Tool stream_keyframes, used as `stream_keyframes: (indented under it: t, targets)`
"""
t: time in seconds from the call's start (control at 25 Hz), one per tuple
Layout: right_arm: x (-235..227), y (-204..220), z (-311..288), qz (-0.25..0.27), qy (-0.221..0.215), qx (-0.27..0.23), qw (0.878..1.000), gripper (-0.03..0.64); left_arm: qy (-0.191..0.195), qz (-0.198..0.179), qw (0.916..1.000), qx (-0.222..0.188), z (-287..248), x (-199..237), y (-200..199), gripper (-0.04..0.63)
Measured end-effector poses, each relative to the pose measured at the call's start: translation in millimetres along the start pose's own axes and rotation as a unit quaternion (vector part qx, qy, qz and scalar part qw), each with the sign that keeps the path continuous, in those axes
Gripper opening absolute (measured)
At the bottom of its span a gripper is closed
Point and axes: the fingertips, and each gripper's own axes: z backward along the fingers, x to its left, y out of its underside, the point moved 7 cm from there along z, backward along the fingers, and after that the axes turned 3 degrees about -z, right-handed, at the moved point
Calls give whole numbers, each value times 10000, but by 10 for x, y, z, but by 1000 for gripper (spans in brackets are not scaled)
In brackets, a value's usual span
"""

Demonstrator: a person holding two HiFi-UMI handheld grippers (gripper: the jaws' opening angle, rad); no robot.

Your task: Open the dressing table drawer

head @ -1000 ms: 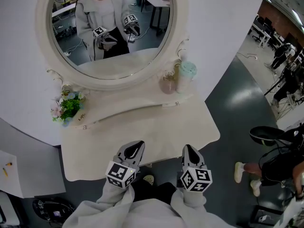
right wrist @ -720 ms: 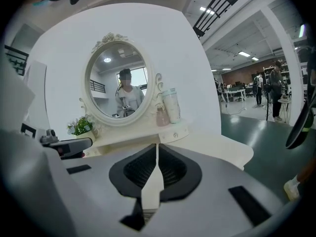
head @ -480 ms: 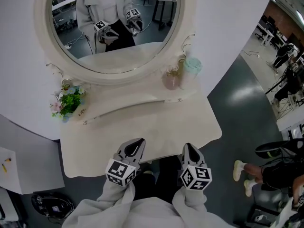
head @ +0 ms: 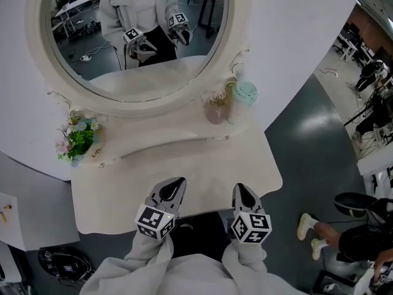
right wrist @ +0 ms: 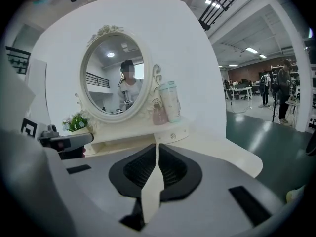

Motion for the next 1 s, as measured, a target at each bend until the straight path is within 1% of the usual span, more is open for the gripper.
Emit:
stream_keyframes:
  t: [0.52,1.0]
  targets:
    - [-352,-298,-757,146,-369,361,9986,41,-369,152,9990,182,-605,174,-33,17]
    - [-538,-326,-1306,337,-612,817,9942,41,-666,372,9957,526,-936,302,127,17]
